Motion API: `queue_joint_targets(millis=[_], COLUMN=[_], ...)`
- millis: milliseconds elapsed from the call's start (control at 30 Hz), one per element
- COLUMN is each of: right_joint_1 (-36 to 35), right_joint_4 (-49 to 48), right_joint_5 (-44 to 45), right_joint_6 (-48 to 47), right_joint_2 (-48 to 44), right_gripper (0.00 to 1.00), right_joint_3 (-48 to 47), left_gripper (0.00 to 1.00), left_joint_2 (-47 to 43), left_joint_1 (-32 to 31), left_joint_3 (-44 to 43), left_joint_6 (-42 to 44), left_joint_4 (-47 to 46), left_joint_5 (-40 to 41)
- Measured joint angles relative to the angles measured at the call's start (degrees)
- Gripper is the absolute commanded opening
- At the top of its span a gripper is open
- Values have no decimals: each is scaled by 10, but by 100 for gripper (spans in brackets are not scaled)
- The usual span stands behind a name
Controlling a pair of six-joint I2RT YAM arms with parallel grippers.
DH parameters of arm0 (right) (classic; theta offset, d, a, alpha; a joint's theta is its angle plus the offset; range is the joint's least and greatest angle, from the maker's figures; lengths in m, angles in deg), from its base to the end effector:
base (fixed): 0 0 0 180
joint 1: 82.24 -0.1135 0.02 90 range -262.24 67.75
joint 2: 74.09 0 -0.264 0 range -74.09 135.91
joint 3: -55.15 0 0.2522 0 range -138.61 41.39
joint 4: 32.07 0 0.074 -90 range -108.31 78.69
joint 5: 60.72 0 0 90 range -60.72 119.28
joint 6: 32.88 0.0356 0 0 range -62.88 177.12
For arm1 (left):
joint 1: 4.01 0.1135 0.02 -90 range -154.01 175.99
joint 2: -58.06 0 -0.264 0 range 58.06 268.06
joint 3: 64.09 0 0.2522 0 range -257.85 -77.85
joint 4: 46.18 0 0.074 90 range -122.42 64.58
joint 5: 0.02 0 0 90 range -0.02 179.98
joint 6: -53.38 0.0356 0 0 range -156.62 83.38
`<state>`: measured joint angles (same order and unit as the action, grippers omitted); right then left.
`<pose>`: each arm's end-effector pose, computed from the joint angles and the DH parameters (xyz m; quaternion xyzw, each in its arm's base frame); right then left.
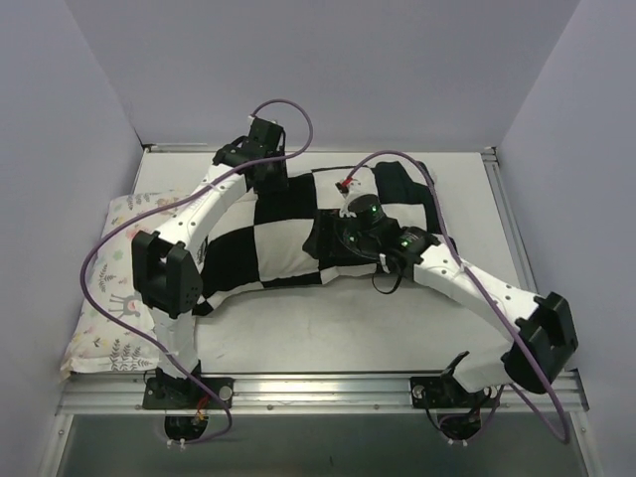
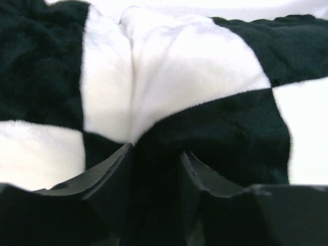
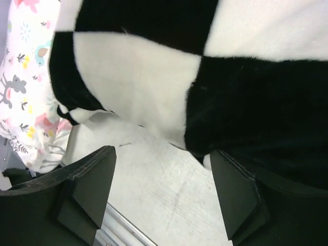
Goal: Remove the pillowcase from the pillow
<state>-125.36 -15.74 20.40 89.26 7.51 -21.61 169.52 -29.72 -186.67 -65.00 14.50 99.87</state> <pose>0.2404 0.2327 0.3140 -0.1222 0.8145 0.3946 0.4073 0.3944 -0.1831 0.3248 -0.0516 0.9339 -0.0845 0.3435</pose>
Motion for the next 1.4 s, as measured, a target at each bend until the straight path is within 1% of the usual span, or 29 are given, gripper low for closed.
queue_joint_targets(millis=[33, 67, 133, 167, 267, 333, 367, 433, 500, 567, 667, 733, 800, 900, 933, 967, 1000, 1033, 1067, 1133, 1233, 1267, 1300, 1400], right_joint_1=[-2, -4, -4, -3, 30, 101, 162, 267, 347, 402, 483, 523, 536, 537, 539, 541, 542, 542, 543, 542, 532, 525, 516, 481], right_joint_4=[11, 26, 54, 66, 107, 123, 132, 144, 155, 159, 135, 111, 84, 30, 6, -14, -35, -58, -76, -107, -147, -153, -156, -159], right_joint_5=[3, 10, 36, 50, 96, 103, 106, 106, 103, 79, 1, -48, -87, -140, -156, -170, -182, -194, -204, -222, -227, -224, -219, -203], right_joint_6=[-6, -10, -20, -23, -33, -35, -35, -35, -33, -28, -5, 17, 41, 80, 92, 103, 114, 123, 130, 150, 168, 169, 170, 170], right_joint_2=[-14, -34, -84, -104, -180, -214, -227, -234, -229, -212, -177, -148, -125, -115, -115, -115, -115, -115, -116, -117, -129, -134, -140, -156], right_gripper=[77, 79, 82, 82, 84, 86, 90, 95, 97, 98, 97, 96, 96, 90, 82, 72, 60, 28, 16, 1, 0, 0, 0, 0], right_joint_3=[0, -2, -6, -9, -22, -26, -26, -20, -5, 15, 66, 112, 154, 210, 226, 238, 249, 259, 267, 279, 302, 307, 311, 317], left_gripper=[54, 62, 68, 74, 78, 82, 83, 87, 89, 89, 90, 89, 89, 90, 90, 91, 91, 91, 91, 91, 91, 96, 98, 98], left_joint_2=[-2, -8, -24, -35, -76, -101, -113, -128, -126, -101, -31, 21, 77, 161, 183, 201, 214, 223, 229, 235, 234, 234, 234, 233], left_joint_1=[-2, -5, -13, -18, -43, -65, -77, -106, -143, -182, -233, -260, -279, -295, -298, -301, -303, -304, -305, -305, -307, -308, -309, -312], left_joint_3=[0, 1, 3, 4, 7, 7, 7, 2, -18, -54, -133, -178, -224, -293, -309, -321, -327, -328, -328, -328, -328, -327, -325, -314], left_joint_6=[2, 4, 5, 5, 5, 5, 5, 5, 5, 5, 5, 3, -1, -4, -5, -6, -9, -10, -12, -14, -15, -16, -16, -18], left_joint_4=[-1, -3, -6, -7, -9, -12, -16, -21, -28, -33, -41, -47, -48, -45, -45, -44, -44, -43, -42, -41, -43, -43, -44, -43], left_joint_5=[1, 2, 4, 5, 9, 12, 15, 19, 28, 35, 52, 63, 70, 82, 87, 93, 98, 103, 108, 117, 135, 141, 146, 164])
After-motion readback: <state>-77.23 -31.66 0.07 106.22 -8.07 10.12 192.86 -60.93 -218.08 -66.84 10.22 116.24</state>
